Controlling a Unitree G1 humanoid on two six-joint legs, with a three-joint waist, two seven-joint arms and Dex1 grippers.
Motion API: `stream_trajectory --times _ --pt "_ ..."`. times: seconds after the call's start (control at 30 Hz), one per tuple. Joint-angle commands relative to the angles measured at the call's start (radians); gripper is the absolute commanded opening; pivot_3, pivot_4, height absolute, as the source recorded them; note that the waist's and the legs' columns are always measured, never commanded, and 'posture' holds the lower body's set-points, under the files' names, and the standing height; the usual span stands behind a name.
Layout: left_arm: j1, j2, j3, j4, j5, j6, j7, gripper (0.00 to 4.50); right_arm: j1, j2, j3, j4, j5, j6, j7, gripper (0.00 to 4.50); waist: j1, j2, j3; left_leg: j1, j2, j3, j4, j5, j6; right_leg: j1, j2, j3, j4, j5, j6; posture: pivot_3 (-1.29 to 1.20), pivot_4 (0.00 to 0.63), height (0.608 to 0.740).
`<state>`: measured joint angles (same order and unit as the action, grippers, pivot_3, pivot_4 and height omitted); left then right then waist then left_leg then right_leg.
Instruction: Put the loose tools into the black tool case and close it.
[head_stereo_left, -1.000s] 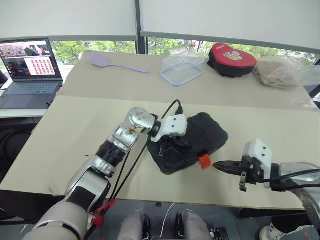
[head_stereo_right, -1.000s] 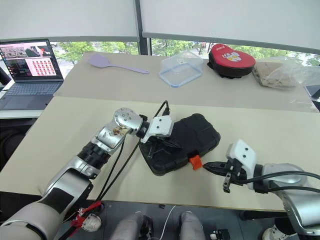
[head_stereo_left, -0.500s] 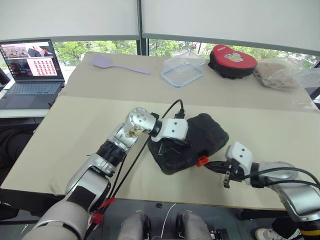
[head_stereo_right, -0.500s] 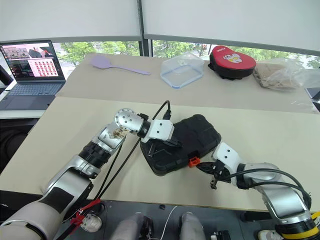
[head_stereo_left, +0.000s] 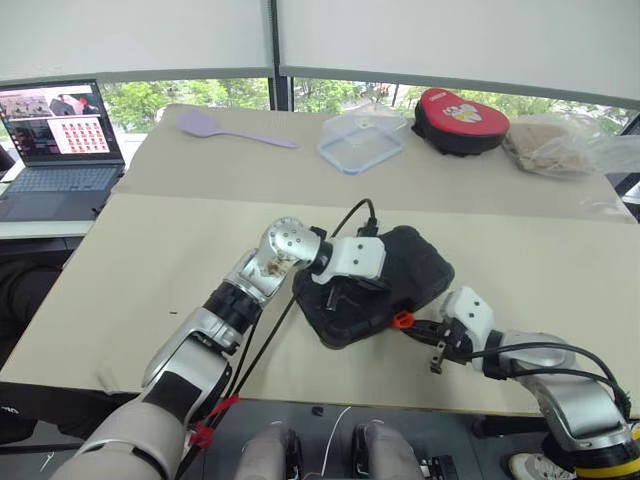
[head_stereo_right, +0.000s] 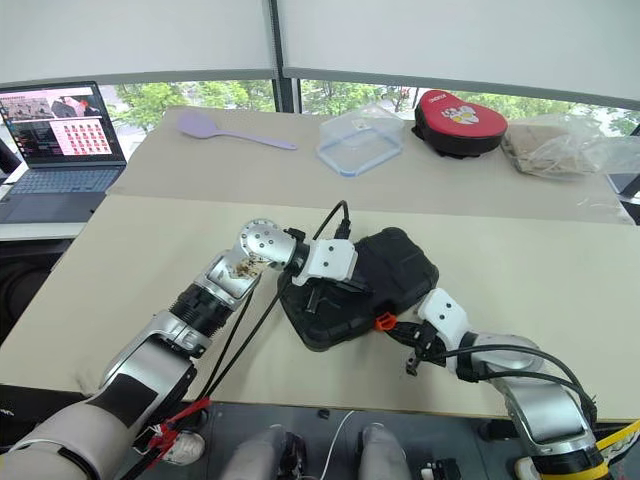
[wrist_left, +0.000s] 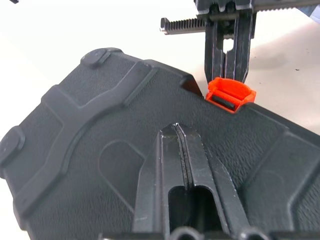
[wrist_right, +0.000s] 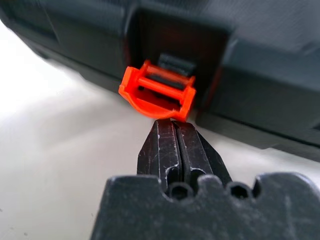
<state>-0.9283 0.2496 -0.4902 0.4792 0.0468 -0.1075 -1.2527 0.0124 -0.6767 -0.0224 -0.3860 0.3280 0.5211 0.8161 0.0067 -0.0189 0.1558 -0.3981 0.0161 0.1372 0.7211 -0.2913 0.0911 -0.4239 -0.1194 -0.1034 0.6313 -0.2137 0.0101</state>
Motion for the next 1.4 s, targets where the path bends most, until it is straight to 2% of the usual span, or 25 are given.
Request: stream_trajectory --times 0.03,0.47,0.6,0.7,0.73,0.77,0.8,0.93,1.0,1.03,1.1,1.13,1.2,1.3,1.4 --pt "0.031 0.009 -0.068 0.066 0.084 -0.033 -0.008 0.05 -0.034 0.014 -0.093 -0.127 0.094 0.009 -0.022 0.0 -0.001 0.0 0.0 0.0 0.0 0.0 0.0 0.0 0.0 0.0 0.0 0.0 0.0 0.0 0.0 0.0 0.15 0.731" --pt "0.028 0.002 -0.053 0.107 0.093 -0.05 0.003 0.05 -0.059 0.04 -0.109 -0.123 0.194 0.076 -0.025 0.0 -0.004 0.002 -0.002 0.001 0.0 0.0 0.0 0.0 0.0 0.001 0.0 0.001 0.0 0.001 -0.001 0.0 0.15 0.731" --pt "0.035 0.01 -0.032 0.094 0.075 -0.025 0.008 0.05 -0.043 -0.014 -0.101 -0.105 0.162 0.041 0.02 0.0 -0.004 0.003 -0.004 0.002 0.0 0.0 0.0 -0.001 0.001 0.001 0.0 0.002 0.0 0.001 -0.001 0.0 0.15 0.731" --pt "0.056 0.055 0.046 0.021 0.0 0.088 -0.013 0.05 -0.006 -0.088 -0.158 -0.115 0.196 0.043 0.096 0.0 -0.002 0.005 -0.005 0.002 0.0 0.0 -0.001 -0.001 0.002 0.001 -0.001 0.002 -0.001 0.002 -0.001 0.0 0.15 0.731" --pt "0.065 0.069 0.069 -0.003 -0.02 0.12 -0.017 0.54 0.001 -0.106 -0.173 -0.113 0.199 0.039 0.111 0.0 -0.002 0.005 -0.005 0.002 0.0 0.0 -0.001 -0.001 0.002 0.001 -0.001 0.002 -0.001 0.001 0.0 0.0 0.15 0.731" --pt "0.08 0.098 0.107 -0.049 -0.056 0.177 -0.027 0.67 0.005 -0.131 -0.204 -0.102 0.216 0.046 0.135 0.0 -0.004 0.005 -0.005 0.001 0.0 0.0 -0.001 -0.001 0.002 0.0 -0.001 0.002 -0.001 0.002 0.0 0.0 0.15 0.731" --pt "0.091 0.118 0.13 -0.083 -0.08 0.218 -0.032 1.03 0.008 -0.147 -0.225 -0.093 0.228 0.051 0.152 0.58 -0.006 0.005 -0.005 0.001 0.0 0.0 -0.001 -0.001 0.002 0.0 -0.001 0.002 -0.001 0.001 0.0 0.0 0.15 0.731" --pt "0.178 0.28 0.267 -0.285 -0.232 0.446 -0.09 2.4 0.009 -0.257 -0.322 -0.024 0.274 0.041 0.289 1.8 -0.014 0.006 -0.004 0.001 0.001 0.001 -0.002 0.0 0.0 -0.001 0.001 0.003 -0.001 0.001 0.0 0.0 0.15 0.731" --pt "0.251 0.4 0.365 -0.413 -0.354 0.588 -0.142 3.27 -0.009 -0.338 -0.374 0.045 0.31 0.053 0.396 2.64 -0.018 0.006 -0.003 0.001 0.001 0.001 -0.003 0.0 0.0 -0.001 0.001 0.003 -0.001 0.001 0.0 0.0 0.15 0.731" --pt "0.289 0.465 0.42 -0.47 -0.412 0.658 -0.164 3.46 -0.026 -0.382 -0.398 0.087 0.335 0.073 0.447 2.85 -0.018 0.006 -0.002 0.001 0.001 0.001 -0.003 0.0 0.0 -0.002 0.001 0.003 -0.001 0.001 0.0 0.0 0.15 0.731" --pt "0.366 0.595 0.517 -0.558 -0.508 0.777 -0.209 4.23 -0.061 -0.457 -0.427 0.16 0.374 0.108 0.531 3.59 -0.018 0.007 0.003 0.0 0.0 0.001 -0.003 0.0 0.0 -0.002 0.0 0.003 -0.001 0.001 0.0 0.0 0.15 0.731" --pt "0.406 0.652 0.564 -0.595 -0.551 0.818 -0.226 4.48 -0.077 -0.488 -0.43 0.192 0.384 0.118 0.564 3.86 -0.018 0.006 0.003 0.0 0.0 0.001 -0.003 0.0 0.0 -0.002 -0.002 0.004 -0.002 0.001 0.0 0.0 0.15 0.731" --pt "0.468 0.72 0.641 -0.648 -0.607 0.883 -0.213 4.5 -0.102 -0.531 -0.421 0.246 0.383 0.116 0.615 4.41 -0.014 0.007 0.004 0.0 0.0 0.0 -0.003 0.0 0.0 -0.001 -0.006 0.005 -0.003 0.001 0.0 0.0 0.15 0.731" --pt "0.589 0.802 0.762 -0.682 -0.667 0.932 -0.226 4.5 -0.128 -0.566 -0.391 0.298 0.358 0.095 0.658 4.41 0.001 0.008 0.005 0.001 -0.001 -0.003 -0.004 -0.001 0.0 0.0 -0.01 0.003 -0.004 -0.001 0.001 0.0 0.15 0.731" --pt "0.675 0.83 0.82 -0.708 -0.693 0.938 -0.217 4.5 -0.157 -0.562 -0.366 0.326 0.332 0.062 0.664 4.41 0.005 0.008 0.005 0.0 -0.002 -0.003 -0.005 -0.001 0.0 0.0 -0.011 0.003 -0.005 -0.001 0.001 0.0 0.15 0.731"
